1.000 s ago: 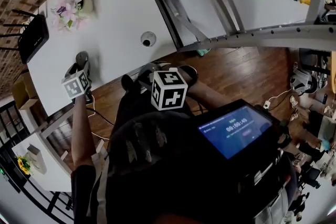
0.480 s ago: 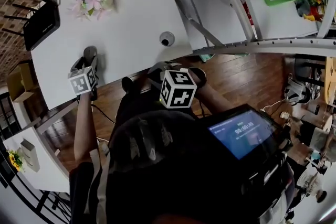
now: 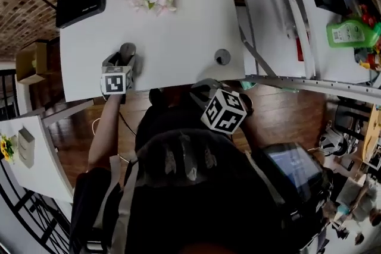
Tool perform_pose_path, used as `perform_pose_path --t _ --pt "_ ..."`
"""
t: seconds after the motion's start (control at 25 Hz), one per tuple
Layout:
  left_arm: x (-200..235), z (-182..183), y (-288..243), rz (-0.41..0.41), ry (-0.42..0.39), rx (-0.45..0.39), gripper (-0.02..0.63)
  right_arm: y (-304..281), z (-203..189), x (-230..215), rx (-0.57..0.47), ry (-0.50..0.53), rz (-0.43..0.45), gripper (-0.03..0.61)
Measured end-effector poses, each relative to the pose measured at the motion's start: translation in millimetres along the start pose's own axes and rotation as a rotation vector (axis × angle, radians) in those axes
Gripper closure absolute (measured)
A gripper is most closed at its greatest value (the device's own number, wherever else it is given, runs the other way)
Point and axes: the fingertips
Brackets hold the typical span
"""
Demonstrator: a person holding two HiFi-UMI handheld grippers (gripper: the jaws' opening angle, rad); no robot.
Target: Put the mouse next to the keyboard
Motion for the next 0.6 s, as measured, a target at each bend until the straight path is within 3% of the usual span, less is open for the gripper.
perform_pose_path --t 0.16,0.6 --pt "19.5 -8.4 5.4 0.038 -0.009 0.011 0.350 -9.1 7.5 3.5 0.005 -0.005 0.006 0.572" --pt "55.7 -33.1 21.1 0.089 0.061 0.003 0.350 -20.3 24.6 7.3 0.033 0.037 0.013 0.572"
Point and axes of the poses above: the fingertips, and each gripper's own axes: y backward along the fingers, x to its left, z out of its top, and after that the axes turned 12 degrees about -y, right-handed
